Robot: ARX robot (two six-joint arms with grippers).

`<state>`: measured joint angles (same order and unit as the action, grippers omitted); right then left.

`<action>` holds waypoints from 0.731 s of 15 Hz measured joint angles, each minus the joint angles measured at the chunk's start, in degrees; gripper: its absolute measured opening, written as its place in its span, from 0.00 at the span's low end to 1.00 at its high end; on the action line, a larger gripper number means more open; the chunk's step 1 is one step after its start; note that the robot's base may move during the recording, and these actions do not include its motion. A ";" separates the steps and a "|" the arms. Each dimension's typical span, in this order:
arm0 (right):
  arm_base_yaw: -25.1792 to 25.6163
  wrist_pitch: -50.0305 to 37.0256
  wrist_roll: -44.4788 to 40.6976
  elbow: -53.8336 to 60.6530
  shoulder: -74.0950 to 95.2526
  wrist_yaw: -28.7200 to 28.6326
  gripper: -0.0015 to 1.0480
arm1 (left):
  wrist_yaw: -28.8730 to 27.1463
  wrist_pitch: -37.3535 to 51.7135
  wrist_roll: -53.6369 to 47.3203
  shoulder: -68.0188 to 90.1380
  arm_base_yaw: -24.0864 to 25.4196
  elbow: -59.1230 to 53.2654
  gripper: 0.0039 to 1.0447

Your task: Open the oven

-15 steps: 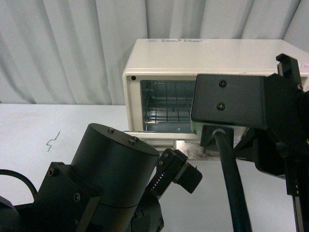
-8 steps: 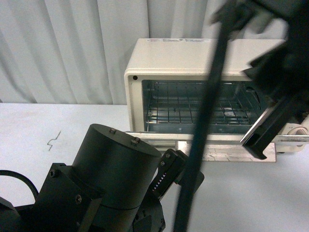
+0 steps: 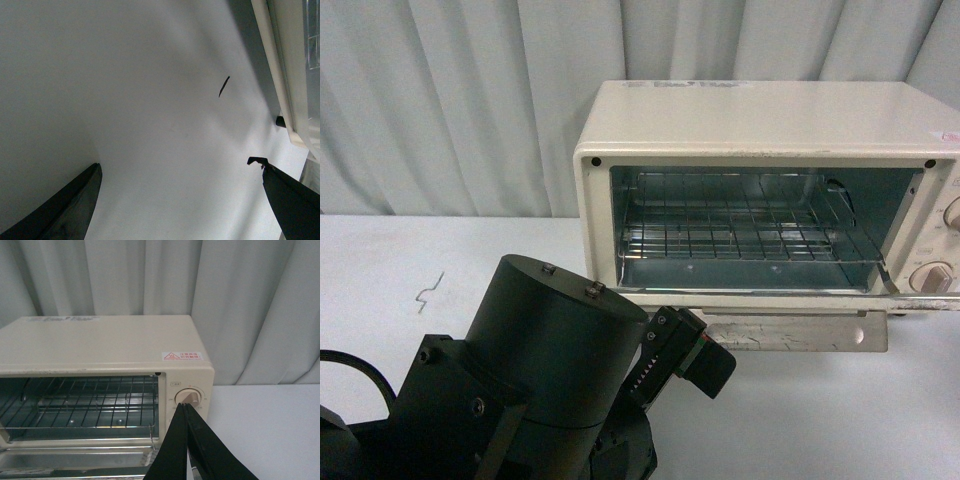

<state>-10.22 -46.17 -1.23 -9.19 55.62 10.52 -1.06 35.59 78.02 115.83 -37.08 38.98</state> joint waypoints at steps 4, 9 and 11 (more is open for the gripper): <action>4.26 6.62 0.24 4.81 -11.21 -4.22 0.02 | 0.00 0.00 0.00 0.00 0.00 0.00 0.94; 10.16 11.52 0.39 8.57 -20.09 -10.47 0.02 | 0.02 0.00 -0.02 0.00 0.00 0.00 0.94; 10.23 16.00 0.42 8.57 -25.29 -10.51 0.02 | 0.00 -0.02 0.00 0.00 0.00 0.00 0.94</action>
<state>0.01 -30.17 -0.82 -0.62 30.33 0.01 -1.06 35.57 78.02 115.83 -37.08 38.98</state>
